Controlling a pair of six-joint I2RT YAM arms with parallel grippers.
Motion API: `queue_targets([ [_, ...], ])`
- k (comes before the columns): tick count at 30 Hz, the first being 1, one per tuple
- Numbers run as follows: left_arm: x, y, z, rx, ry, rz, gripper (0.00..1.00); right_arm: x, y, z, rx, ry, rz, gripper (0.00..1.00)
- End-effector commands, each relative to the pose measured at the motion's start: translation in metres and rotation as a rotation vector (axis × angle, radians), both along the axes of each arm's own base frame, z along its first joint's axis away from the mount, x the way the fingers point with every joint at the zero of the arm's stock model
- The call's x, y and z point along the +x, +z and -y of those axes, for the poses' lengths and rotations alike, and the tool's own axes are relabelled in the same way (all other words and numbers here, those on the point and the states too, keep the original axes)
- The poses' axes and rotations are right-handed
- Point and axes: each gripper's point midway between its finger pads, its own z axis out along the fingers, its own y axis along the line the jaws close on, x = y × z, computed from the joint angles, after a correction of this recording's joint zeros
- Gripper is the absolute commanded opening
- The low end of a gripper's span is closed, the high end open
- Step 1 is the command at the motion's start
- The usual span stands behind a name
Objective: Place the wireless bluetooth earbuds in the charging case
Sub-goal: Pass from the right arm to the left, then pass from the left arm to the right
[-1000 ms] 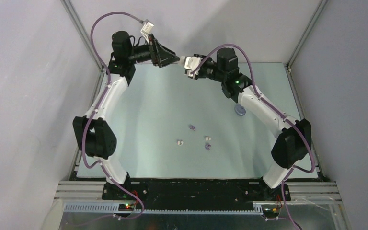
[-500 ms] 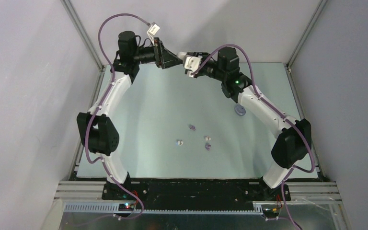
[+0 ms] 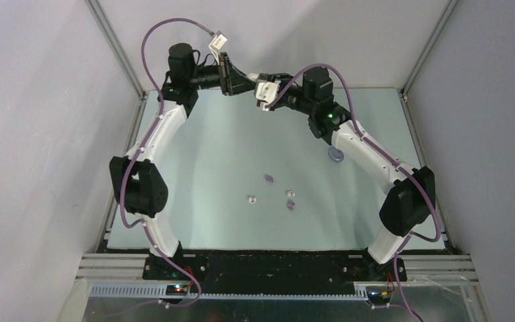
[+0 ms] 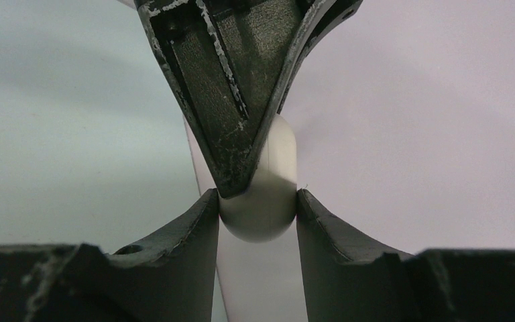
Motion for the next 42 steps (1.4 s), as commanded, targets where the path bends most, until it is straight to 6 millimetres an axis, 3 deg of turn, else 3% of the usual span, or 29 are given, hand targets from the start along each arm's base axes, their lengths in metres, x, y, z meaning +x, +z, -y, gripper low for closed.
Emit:
queue_targets([
  [1,-0.007,0.022,0.005,-0.024,-0.051,0.088,0.25,-0.009,0.034,-0.002,0.049,0.017,0.091,0.34],
  [3,-0.008,0.023,0.005,-0.031,-0.058,0.09,0.14,-0.01,0.032,-0.002,0.047,0.019,0.083,0.35],
  [5,-0.008,0.024,0.005,-0.04,-0.058,0.098,0.05,-0.011,0.026,-0.002,0.041,0.024,0.048,0.48],
  [6,-0.009,0.028,0.004,-0.045,-0.056,0.114,0.01,-0.013,0.015,-0.002,0.025,0.028,-0.011,0.63],
  [7,-0.008,0.025,0.003,-0.046,-0.052,0.114,0.0,-0.013,0.012,0.0,0.017,0.029,-0.045,0.77],
  [9,-0.01,0.026,0.0,-0.049,-0.054,0.136,0.0,-0.019,-0.001,0.008,-0.007,0.049,-0.175,0.89],
  [10,-0.012,0.029,-0.001,-0.051,-0.056,0.16,0.0,-0.031,-0.003,0.011,-0.011,0.085,-0.265,0.92],
  [13,-0.019,0.016,-0.005,-0.016,-0.068,0.237,0.0,-0.038,0.006,0.028,0.025,0.108,-0.428,0.98],
  [14,-0.025,0.011,-0.006,-0.001,-0.071,0.239,0.0,-0.049,0.019,0.029,0.04,0.14,-0.482,0.98],
  [15,-0.03,0.01,-0.008,0.026,-0.07,0.299,0.0,-0.047,0.015,0.031,0.038,0.143,-0.531,0.97],
  [16,-0.032,0.0,-0.009,0.045,-0.069,0.305,0.0,-0.057,0.026,0.032,0.046,0.168,-0.576,0.96],
  [17,-0.035,-0.001,-0.012,0.077,-0.064,0.384,0.0,-0.06,0.013,0.031,0.027,0.175,-0.65,0.93],
  [19,-0.041,-0.007,-0.015,0.113,-0.07,0.491,0.0,-0.071,0.016,0.027,0.016,0.222,-0.697,0.86],
  [20,-0.044,-0.018,-0.016,0.125,-0.079,0.496,0.0,-0.07,0.007,0.022,0.005,0.223,-0.727,0.8],
  [21,-0.048,-0.013,-0.018,0.138,-0.076,0.581,0.0,-0.072,0.003,0.022,-0.004,0.21,-0.754,0.77],
  [22,-0.047,-0.023,-0.02,0.161,-0.065,0.62,0.0,-0.072,-0.005,0.017,-0.018,0.212,-0.779,0.72],
  [26,-0.056,-0.028,-0.024,0.206,-0.058,0.743,0.0,-0.086,-0.027,0.009,-0.118,0.259,-0.803,0.63],
  [33,-0.068,-0.033,-0.022,0.247,-0.087,0.772,0.0,-0.089,-0.042,-0.007,-0.145,0.25,-0.775,0.62],
  [42,-0.076,-0.036,-0.02,0.275,-0.115,0.776,0.0,-0.091,-0.041,-0.016,-0.123,0.267,-0.72,0.58],
])
